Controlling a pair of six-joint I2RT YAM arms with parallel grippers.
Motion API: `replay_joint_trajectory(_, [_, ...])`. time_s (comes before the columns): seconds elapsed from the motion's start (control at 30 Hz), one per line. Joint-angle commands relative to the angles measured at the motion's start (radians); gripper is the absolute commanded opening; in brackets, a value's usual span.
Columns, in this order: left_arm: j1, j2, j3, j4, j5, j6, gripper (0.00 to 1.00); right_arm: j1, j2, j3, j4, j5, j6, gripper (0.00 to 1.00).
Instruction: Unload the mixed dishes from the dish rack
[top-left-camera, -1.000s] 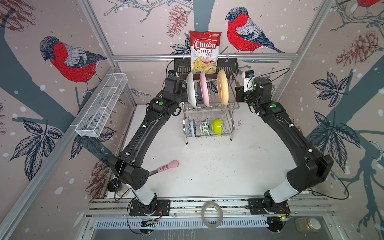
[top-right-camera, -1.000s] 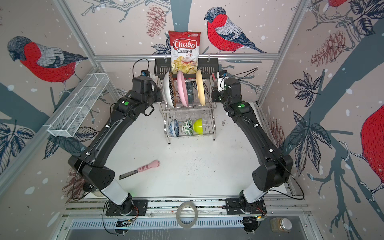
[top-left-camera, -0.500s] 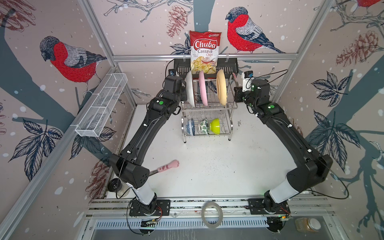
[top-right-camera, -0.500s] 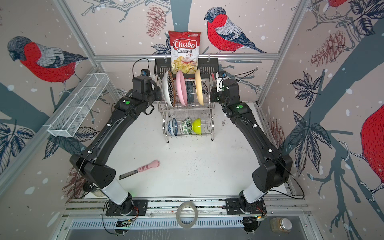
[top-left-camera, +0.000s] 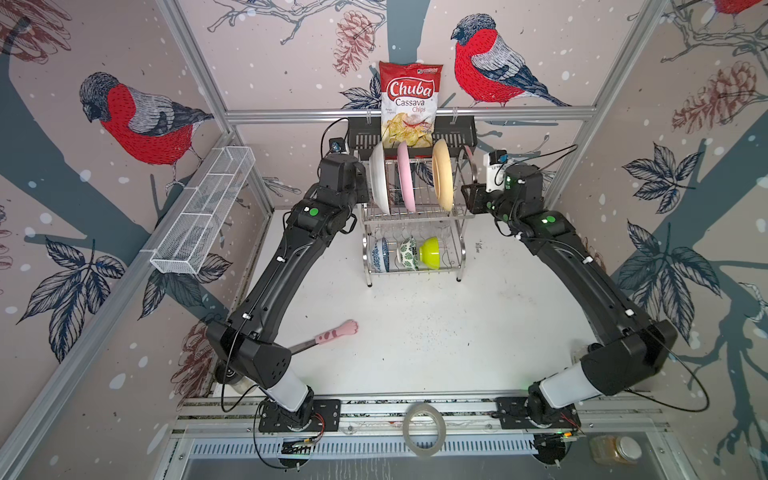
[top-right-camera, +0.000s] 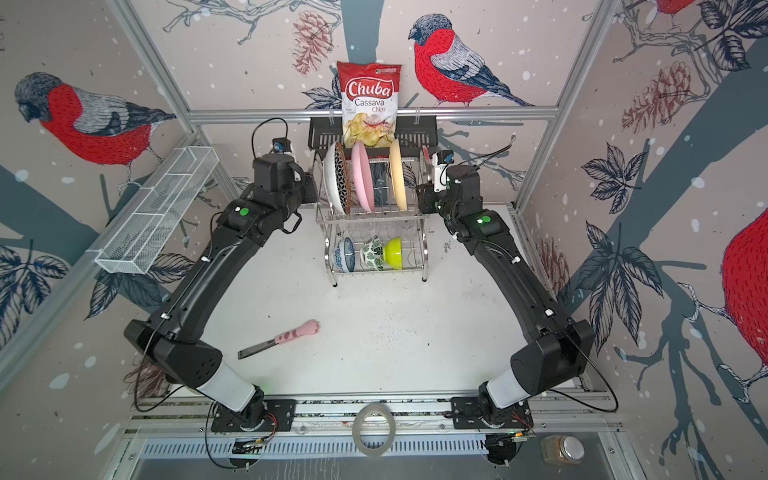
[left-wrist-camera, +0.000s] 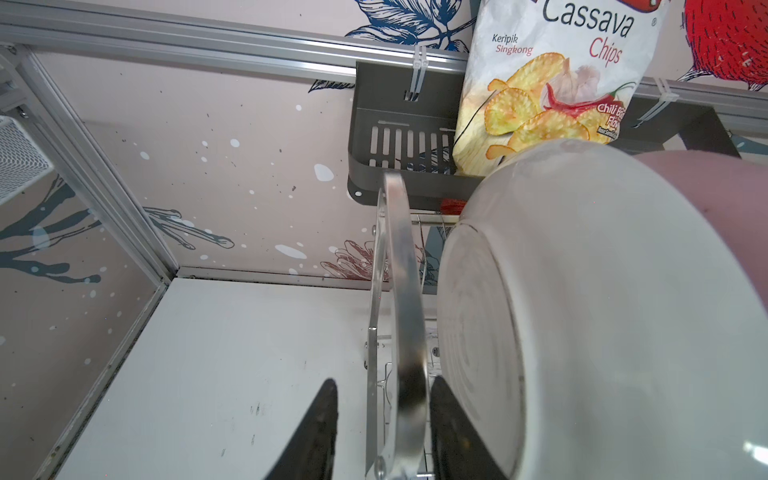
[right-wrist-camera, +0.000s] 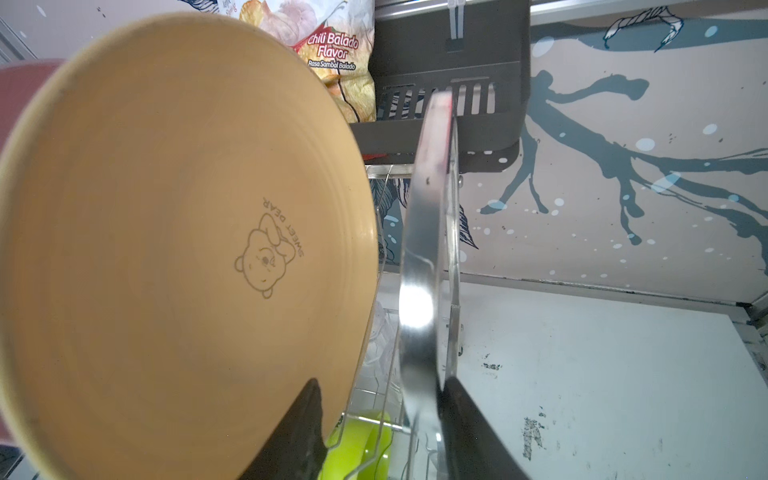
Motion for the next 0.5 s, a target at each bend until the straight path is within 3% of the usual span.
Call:
replay_joint_trajectory(0.0, [0.002, -0.023, -0.007, 0.036, -0.020, 0.007, 0.43, 0.003, -0.027, -0.003, 0.004, -0.036, 0.020, 0.50])
replay_joint_trajectory(0.47, [0.010, -0.129, -0.078, 0.034, -0.004, 0.005, 0.58, 0.001, -0.140, -0.012, -0.009, -0.134, -0.059, 0.52])
